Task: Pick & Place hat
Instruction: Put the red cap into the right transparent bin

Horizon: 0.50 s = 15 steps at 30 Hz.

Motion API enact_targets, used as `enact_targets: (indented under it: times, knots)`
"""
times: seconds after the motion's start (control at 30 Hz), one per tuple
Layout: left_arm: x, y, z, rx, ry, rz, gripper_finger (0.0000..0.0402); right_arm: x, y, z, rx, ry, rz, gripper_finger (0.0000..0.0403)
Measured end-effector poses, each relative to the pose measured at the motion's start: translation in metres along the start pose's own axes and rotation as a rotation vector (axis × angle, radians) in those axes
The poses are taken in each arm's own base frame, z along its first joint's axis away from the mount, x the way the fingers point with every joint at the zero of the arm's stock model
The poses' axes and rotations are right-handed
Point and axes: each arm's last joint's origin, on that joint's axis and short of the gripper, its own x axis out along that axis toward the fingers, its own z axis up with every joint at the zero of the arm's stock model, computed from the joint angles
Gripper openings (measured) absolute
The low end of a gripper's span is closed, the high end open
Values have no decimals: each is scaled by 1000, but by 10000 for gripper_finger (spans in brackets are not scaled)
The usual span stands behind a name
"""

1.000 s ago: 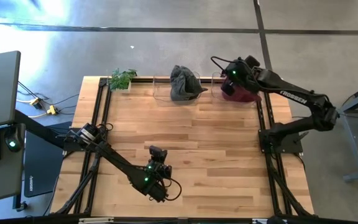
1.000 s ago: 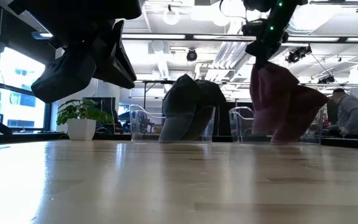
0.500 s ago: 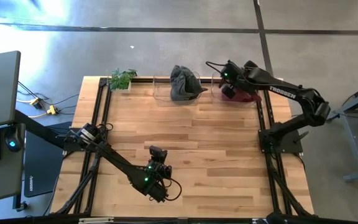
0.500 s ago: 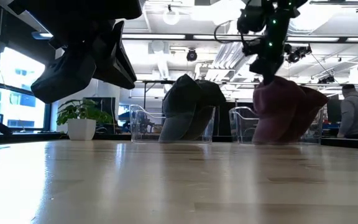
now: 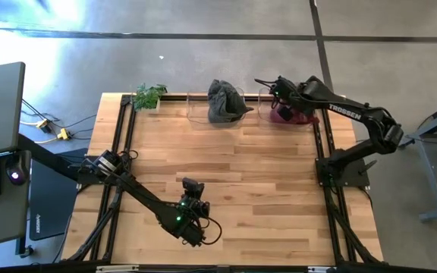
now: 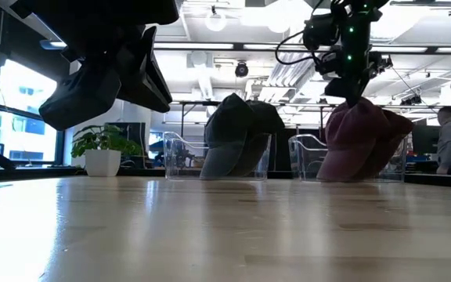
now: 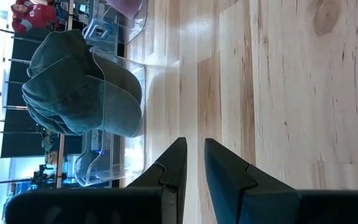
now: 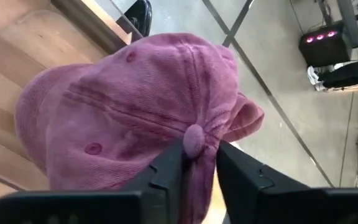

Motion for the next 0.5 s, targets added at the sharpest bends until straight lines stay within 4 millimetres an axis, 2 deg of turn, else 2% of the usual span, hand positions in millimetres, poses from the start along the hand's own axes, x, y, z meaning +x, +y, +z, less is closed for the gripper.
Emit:
enact_targets:
  times: [0.17,0.27,0.4,0.5]
  knots:
    - [0,0,0,-1,0,-1,50,-9,-7,0,-11,-17,-9,140]
    - [0,0,0,-1,-1,-1,50,-24,-14,1,44,-61,85,160]
    - [0,0,1,-6,-5,2,50,-36,-18,8,132,-123,303,161]
    - [0,0,1,-12,-8,1,50,-32,-9,14,148,-183,457,138]
